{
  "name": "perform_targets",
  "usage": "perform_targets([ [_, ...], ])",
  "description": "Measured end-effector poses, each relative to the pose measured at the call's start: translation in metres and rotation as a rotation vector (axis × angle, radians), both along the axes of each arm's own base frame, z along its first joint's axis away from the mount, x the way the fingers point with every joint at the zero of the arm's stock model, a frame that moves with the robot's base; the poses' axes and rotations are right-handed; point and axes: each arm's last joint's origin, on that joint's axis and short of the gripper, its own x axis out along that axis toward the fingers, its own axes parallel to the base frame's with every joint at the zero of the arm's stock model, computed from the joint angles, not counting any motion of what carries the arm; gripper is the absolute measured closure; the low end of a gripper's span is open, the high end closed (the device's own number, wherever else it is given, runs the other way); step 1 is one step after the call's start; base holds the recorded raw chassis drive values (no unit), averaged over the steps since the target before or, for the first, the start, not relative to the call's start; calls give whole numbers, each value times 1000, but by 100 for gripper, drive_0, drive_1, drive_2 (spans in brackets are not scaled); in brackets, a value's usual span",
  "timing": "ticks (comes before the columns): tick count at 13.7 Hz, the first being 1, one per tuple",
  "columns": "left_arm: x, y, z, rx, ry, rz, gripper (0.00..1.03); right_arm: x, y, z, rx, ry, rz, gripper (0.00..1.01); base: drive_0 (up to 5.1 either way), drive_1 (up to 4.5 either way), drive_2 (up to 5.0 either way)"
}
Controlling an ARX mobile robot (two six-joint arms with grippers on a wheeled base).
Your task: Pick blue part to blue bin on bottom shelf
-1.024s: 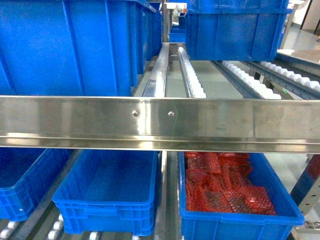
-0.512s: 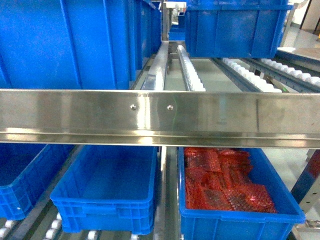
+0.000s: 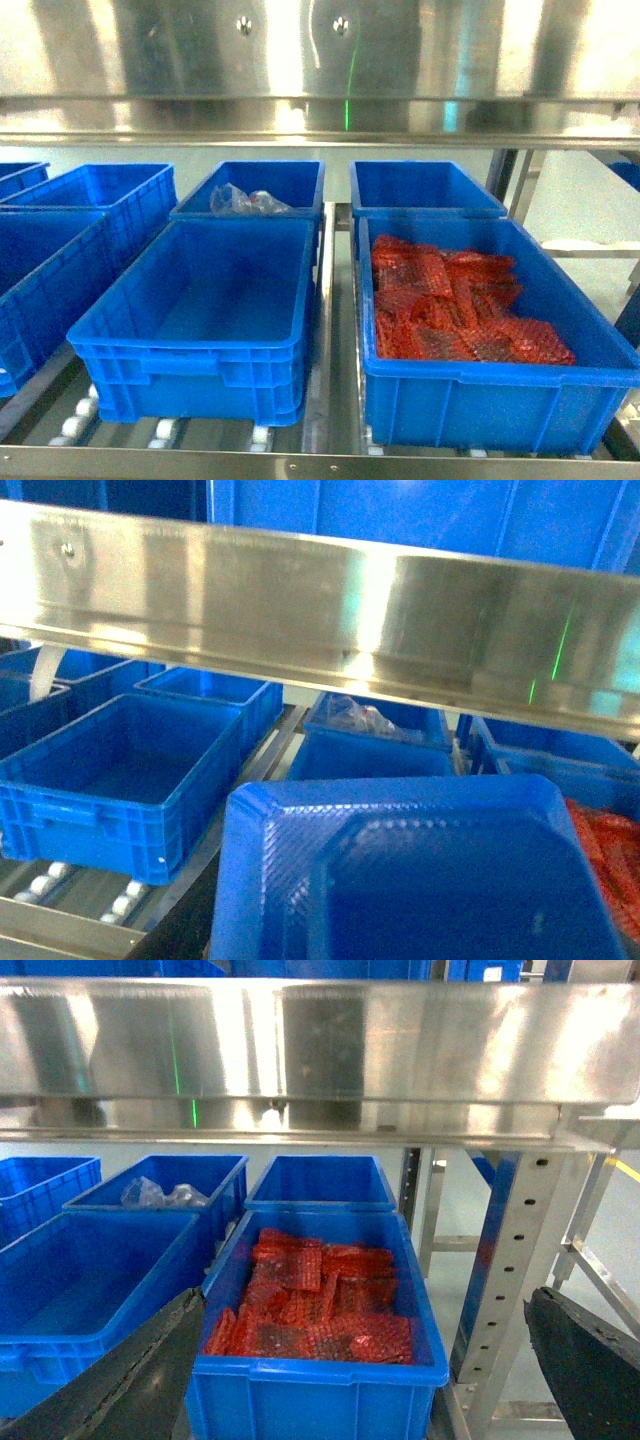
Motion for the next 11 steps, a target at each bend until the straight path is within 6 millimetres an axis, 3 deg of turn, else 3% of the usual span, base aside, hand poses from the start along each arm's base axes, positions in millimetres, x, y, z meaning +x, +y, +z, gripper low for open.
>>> perform_targets([
  [11, 0, 0, 0, 0, 0, -1, 60, 0, 0, 0, -2, 0, 0, 3, 0, 0, 0],
])
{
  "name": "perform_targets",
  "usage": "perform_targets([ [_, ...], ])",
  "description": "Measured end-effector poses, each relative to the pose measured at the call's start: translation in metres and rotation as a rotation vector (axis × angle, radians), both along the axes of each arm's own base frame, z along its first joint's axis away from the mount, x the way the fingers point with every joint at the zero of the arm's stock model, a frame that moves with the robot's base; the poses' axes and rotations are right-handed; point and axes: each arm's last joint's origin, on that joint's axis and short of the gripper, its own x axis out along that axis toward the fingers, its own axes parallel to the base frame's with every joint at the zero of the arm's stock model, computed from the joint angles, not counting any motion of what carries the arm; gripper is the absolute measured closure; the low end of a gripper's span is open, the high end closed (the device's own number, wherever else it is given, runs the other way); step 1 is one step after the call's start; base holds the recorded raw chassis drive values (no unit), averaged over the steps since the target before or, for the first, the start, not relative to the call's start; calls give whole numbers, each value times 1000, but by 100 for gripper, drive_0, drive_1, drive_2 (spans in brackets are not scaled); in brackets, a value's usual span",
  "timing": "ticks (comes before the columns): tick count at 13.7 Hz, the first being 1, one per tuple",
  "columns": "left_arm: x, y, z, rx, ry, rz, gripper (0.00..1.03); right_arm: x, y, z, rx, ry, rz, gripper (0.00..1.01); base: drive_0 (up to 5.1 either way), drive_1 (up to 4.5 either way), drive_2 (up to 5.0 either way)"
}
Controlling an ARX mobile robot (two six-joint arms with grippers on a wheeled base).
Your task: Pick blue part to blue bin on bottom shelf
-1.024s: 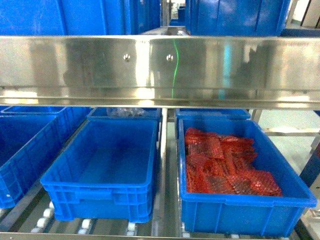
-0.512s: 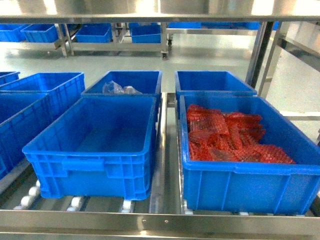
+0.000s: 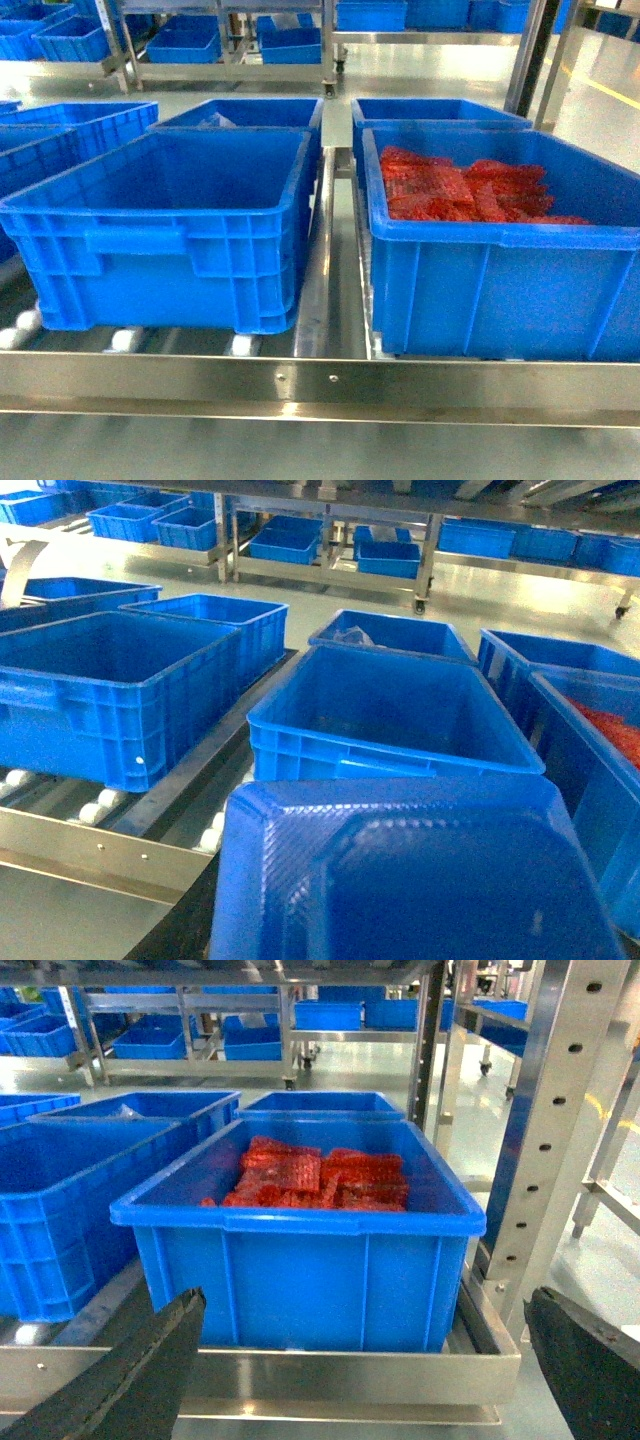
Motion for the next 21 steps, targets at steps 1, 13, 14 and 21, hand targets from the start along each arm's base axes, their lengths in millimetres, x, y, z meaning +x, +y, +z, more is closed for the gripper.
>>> perform_targets([
  [1, 0, 0, 0, 0, -1, 0, 60, 0, 0, 0, 0, 0, 0, 3, 0, 0, 0],
  [13, 0, 0, -1, 1, 1, -2, 60, 0, 0, 0, 0, 0, -1, 3, 2, 74, -70],
  [14, 0, 0, -1, 1, 1, -2, 60, 0, 0, 0, 0, 0, -1, 3, 13, 443, -418],
  [21, 0, 0, -1, 1, 0, 0, 60, 0, 0, 0, 0, -1, 0, 3, 2, 432, -429],
])
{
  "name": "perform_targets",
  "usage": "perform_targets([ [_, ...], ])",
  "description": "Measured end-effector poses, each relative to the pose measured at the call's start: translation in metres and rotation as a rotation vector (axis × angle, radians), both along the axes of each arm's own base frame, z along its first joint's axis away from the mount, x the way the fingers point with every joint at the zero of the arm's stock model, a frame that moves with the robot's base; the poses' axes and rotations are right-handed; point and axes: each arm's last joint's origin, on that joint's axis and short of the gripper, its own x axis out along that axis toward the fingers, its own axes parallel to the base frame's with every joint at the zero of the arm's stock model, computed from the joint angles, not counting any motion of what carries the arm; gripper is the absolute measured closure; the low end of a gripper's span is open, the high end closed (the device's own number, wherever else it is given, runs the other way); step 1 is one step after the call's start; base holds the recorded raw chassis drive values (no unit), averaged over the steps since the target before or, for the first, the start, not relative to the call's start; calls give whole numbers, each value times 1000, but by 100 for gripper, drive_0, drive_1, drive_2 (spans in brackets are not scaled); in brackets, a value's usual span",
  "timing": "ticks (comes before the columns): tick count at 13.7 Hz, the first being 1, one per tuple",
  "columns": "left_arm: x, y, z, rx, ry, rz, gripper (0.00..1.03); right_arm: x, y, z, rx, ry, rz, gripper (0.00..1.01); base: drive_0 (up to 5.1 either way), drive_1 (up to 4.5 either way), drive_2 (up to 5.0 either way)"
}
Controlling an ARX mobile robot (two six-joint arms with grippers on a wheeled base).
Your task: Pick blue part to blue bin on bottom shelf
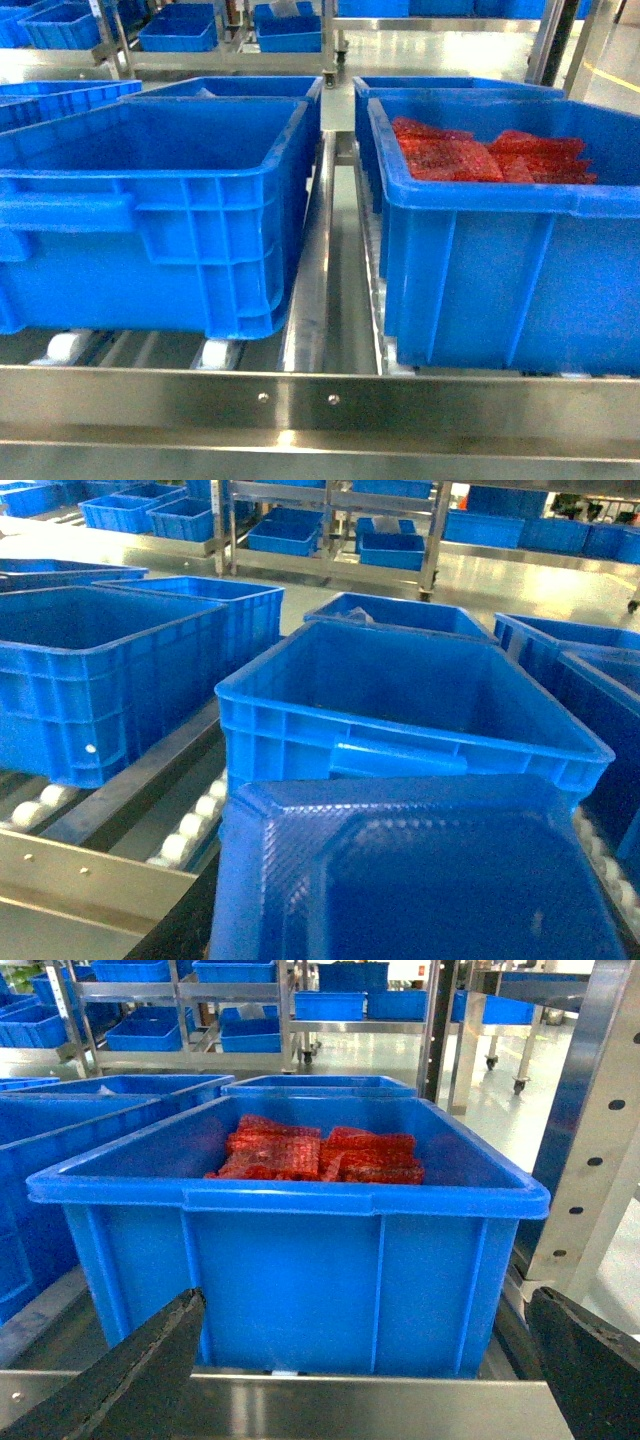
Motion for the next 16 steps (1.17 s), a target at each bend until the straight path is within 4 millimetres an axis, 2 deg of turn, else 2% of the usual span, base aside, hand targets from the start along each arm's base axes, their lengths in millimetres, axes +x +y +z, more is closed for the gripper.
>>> perform_targets([
  [14, 0, 0, -1, 4, 8, 0, 60, 0, 0, 0, 0, 2, 0, 3, 4, 434, -427],
  [16, 0, 0, -1, 3, 5, 0, 60, 0, 0, 0, 0, 2, 0, 3, 0, 0, 0],
])
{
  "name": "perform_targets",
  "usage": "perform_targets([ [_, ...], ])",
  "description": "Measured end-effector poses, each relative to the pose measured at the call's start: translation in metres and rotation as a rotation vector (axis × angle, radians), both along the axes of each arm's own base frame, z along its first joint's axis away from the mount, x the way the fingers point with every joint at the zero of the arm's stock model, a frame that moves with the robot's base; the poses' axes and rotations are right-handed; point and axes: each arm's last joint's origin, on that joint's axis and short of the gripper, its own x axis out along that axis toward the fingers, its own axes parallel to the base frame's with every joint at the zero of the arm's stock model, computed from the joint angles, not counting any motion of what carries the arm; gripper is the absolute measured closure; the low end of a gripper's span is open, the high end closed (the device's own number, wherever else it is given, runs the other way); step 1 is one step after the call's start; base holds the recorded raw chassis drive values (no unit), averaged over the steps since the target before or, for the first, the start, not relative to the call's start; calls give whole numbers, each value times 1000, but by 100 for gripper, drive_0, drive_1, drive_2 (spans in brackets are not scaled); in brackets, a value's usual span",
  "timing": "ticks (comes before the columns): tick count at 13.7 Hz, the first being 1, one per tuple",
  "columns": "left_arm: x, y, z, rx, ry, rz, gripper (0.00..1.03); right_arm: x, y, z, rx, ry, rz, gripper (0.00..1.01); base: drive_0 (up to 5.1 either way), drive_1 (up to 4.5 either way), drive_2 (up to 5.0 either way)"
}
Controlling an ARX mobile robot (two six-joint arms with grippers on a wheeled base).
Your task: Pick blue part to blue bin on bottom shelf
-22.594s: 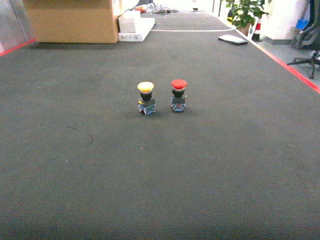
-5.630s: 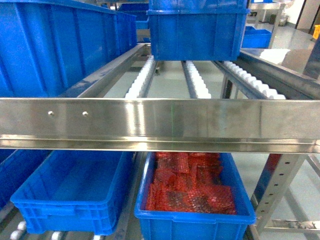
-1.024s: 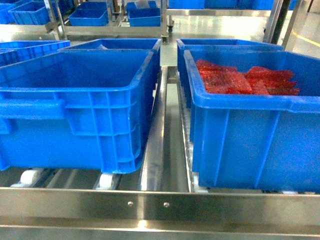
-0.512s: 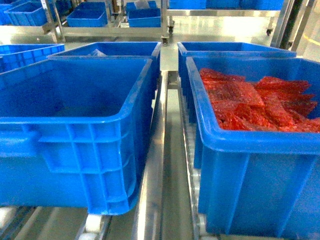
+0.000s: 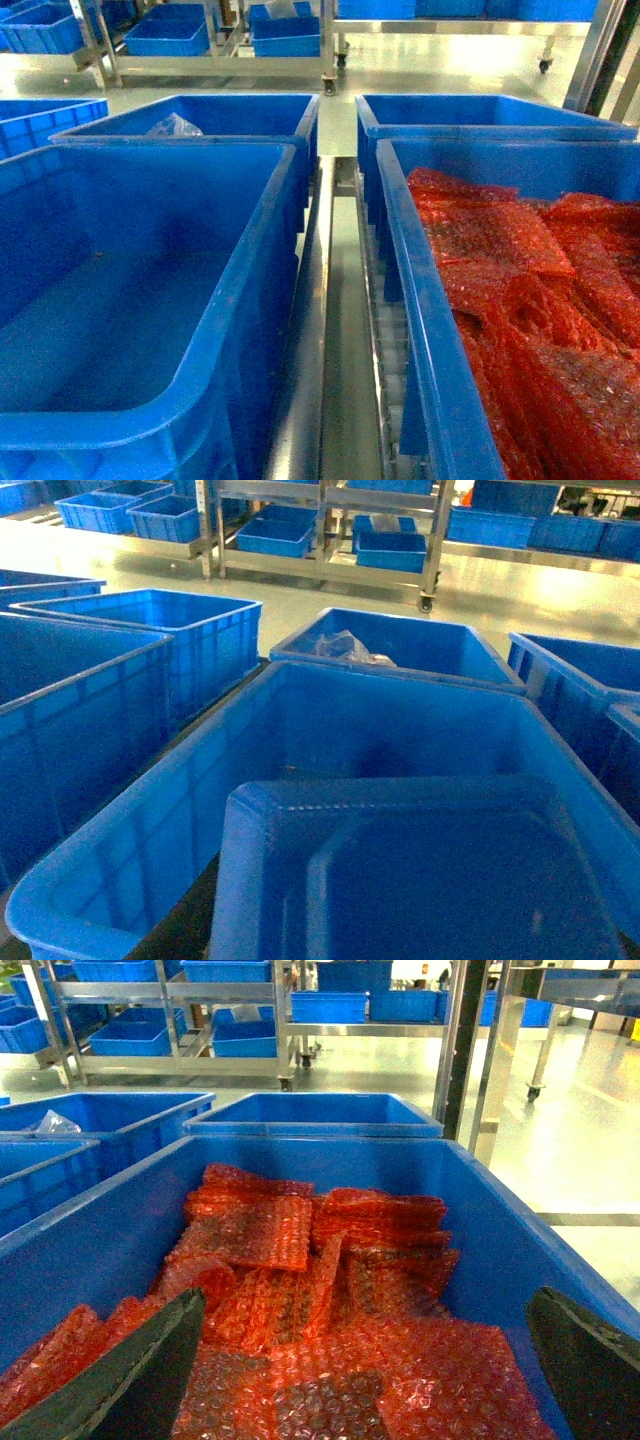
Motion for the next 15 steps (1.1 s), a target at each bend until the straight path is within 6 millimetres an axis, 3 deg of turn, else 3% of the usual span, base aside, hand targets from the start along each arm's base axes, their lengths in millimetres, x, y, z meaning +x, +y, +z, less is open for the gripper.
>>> perform_targets([
  [15, 0, 0, 0, 0, -1, 0, 60, 0, 0, 0, 0, 0, 0, 3, 0, 0, 0],
])
